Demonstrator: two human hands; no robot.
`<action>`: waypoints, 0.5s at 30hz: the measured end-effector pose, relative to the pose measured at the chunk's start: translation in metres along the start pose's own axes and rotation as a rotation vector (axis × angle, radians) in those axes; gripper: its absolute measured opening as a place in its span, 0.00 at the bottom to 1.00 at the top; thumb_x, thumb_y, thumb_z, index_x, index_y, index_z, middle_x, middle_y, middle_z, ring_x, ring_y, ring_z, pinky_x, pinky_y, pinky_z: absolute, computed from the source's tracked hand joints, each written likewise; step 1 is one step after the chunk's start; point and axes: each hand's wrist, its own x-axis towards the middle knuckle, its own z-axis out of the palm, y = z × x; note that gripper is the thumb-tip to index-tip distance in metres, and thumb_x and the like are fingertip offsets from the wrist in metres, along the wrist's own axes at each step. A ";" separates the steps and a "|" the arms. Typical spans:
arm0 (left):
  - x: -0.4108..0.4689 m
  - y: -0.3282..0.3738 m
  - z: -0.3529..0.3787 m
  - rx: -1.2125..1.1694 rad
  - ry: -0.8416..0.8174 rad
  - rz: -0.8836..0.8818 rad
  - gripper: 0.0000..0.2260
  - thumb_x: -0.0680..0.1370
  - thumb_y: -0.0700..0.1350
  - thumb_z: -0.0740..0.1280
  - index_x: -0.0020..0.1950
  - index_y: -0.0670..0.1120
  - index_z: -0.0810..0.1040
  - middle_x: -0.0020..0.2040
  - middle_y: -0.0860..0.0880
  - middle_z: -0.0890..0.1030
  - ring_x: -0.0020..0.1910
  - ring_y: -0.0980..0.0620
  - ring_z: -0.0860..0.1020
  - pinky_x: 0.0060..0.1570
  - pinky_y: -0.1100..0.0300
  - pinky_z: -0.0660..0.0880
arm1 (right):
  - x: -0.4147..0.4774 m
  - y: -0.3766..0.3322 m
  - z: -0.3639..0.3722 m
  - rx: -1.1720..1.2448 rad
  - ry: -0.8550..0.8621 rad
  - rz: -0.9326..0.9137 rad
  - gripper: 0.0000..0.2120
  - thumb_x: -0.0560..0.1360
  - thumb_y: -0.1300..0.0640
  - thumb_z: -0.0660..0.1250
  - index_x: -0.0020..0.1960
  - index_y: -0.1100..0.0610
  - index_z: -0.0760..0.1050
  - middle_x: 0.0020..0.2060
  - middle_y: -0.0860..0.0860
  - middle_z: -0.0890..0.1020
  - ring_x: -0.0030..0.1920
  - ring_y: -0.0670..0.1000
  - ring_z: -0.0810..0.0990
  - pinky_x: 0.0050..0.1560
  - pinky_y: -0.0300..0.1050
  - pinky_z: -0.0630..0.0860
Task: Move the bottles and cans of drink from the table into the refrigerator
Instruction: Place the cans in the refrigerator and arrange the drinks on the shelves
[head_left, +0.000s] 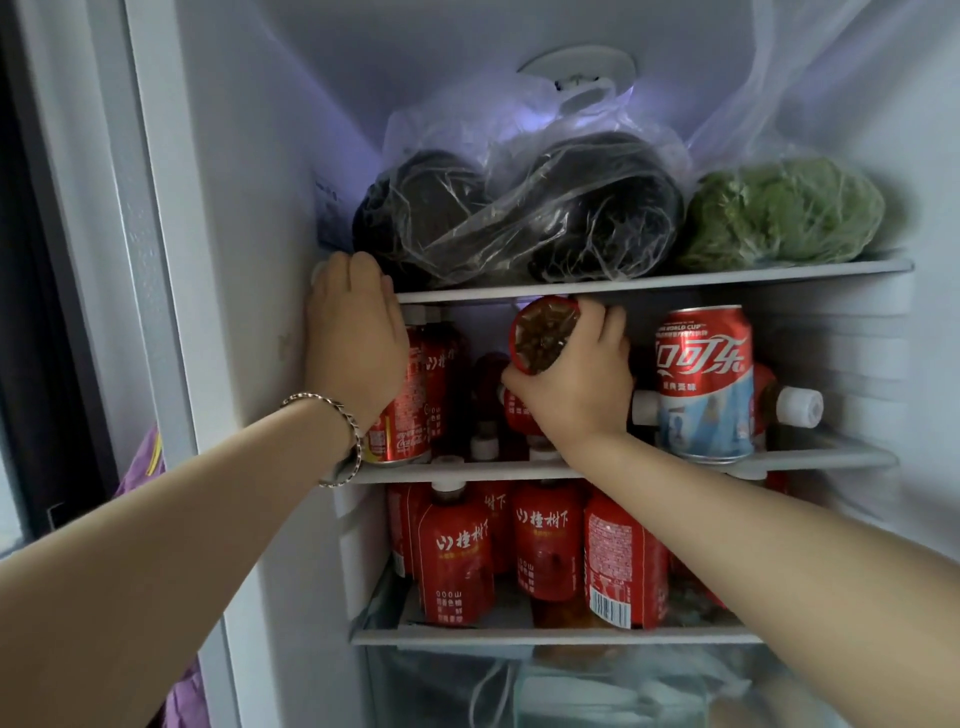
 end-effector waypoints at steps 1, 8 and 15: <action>0.000 0.000 0.000 0.004 -0.009 -0.004 0.14 0.77 0.42 0.50 0.42 0.36 0.70 0.42 0.35 0.73 0.43 0.36 0.71 0.43 0.52 0.61 | -0.001 0.000 -0.002 0.010 -0.004 -0.019 0.40 0.63 0.47 0.76 0.68 0.58 0.62 0.63 0.55 0.66 0.62 0.57 0.68 0.52 0.49 0.71; -0.007 0.011 -0.007 -0.076 -0.025 -0.122 0.08 0.77 0.40 0.54 0.46 0.36 0.71 0.48 0.35 0.72 0.48 0.37 0.70 0.48 0.52 0.64 | -0.003 0.013 -0.013 0.136 0.019 -0.075 0.41 0.61 0.48 0.78 0.67 0.60 0.65 0.59 0.55 0.70 0.58 0.54 0.74 0.50 0.45 0.72; -0.038 0.090 -0.012 -0.581 -0.495 -0.688 0.25 0.73 0.56 0.68 0.64 0.47 0.64 0.60 0.50 0.70 0.53 0.54 0.72 0.47 0.63 0.71 | -0.008 0.019 -0.013 0.077 -0.075 -0.225 0.34 0.67 0.55 0.75 0.69 0.62 0.67 0.63 0.57 0.70 0.63 0.55 0.69 0.64 0.45 0.67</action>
